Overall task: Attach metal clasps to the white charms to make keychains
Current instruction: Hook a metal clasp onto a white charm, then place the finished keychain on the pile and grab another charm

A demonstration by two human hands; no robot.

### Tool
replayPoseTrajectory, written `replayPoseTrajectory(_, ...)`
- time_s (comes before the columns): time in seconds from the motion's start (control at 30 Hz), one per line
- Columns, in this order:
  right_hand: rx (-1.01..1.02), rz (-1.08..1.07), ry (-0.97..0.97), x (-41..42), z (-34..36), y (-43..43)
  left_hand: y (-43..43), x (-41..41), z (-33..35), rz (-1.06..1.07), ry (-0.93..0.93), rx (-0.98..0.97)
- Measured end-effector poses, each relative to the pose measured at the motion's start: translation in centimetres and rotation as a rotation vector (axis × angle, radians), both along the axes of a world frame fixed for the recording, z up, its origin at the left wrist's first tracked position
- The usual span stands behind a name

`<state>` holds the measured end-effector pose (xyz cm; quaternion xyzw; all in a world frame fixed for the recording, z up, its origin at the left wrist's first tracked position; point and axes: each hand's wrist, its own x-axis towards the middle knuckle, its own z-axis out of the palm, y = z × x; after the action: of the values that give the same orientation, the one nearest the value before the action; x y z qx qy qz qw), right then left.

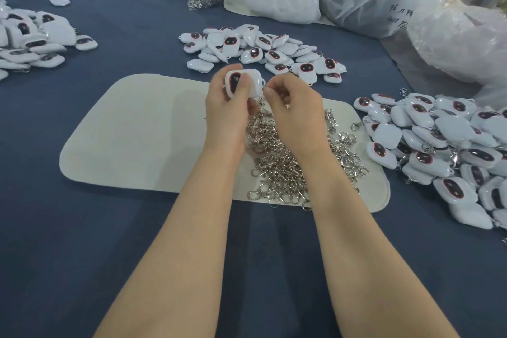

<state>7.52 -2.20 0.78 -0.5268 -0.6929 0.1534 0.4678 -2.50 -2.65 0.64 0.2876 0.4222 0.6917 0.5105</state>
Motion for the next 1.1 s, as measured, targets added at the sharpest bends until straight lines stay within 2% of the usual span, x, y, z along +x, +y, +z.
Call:
replayPoseTrajectory(0.1, -0.064, -0.007, 0.012, 0.3, 0.0, 0.1, -0.2, 0.2, -0.1, 0.078, 0.377, 0.119)
replayPoseTrajectory(0.2, -0.153, -0.037, -0.017, 0.5, -0.3, 0.3, -0.4, 0.5, -0.3, 0.117, 0.637, 0.182)
replayPoseTrajectory(0.27, -0.222, -0.041, -0.039, 0.7, -0.3, 0.4, -0.3, 0.6, -0.6, 0.131, 0.76, 0.157)
replayPoseTrajectory(0.4, -0.281, 0.067, 0.031, 0.9, 0.4, 0.4, 0.0, 0.6, -0.6, 0.062, 0.788, 0.084)
replayPoseTrajectory(0.53, -0.371, 0.047, 0.007, 2.2, 0.7, 0.3, -0.2, 0.8, -0.4, 0.06, 0.7, 0.024)
replayPoseTrajectory(0.6, -0.432, 0.047, 0.091, 2.4, 0.6, 0.3, -0.3, 0.9, -0.3, 0.059, 0.681, 0.021)
replayPoseTrajectory(0.67, -0.402, -0.036, 0.372, 2.1, 0.7, 0.5, -0.4, 1.0, -0.3, 0.069, 0.671, 0.029)
replayPoseTrajectory(0.77, -0.191, -0.084, 1.238, 3.1, 1.5, 0.7, -0.6, 1.2, -0.3, 0.115, 0.639, 0.011)
replayPoseTrajectory(0.8, -0.125, -0.055, 1.444, 3.7, 1.6, 0.8, -0.5, 1.1, -0.3, 0.134, 0.634, -0.002)
replayPoseTrajectory(0.83, -0.105, -0.051, 1.539, 4.1, 1.4, 0.8, -0.5, 1.0, -0.4, 0.142, 0.629, -0.017)
replayPoseTrajectory(0.87, -0.119, -0.076, 1.553, 4.3, 1.2, 0.8, -0.4, 1.0, -0.5, 0.141, 0.623, -0.032)
replayPoseTrajectory(0.93, -0.183, -0.167, 1.422, 3.7, 0.8, 0.9, -0.3, 1.2, -0.6, 0.131, 0.614, -0.057)
replayPoseTrajectory(1.0, -0.258, -0.259, 1.146, 2.6, 0.4, 1.2, -0.4, 1.3, -0.7, 0.133, 0.607, -0.079)
replayPoseTrajectory(1.1, -0.283, -0.354, 0.593, 1.8, 0.0, 2.3, -0.4, 1.4, -0.8, 0.127, 0.57, -0.111)
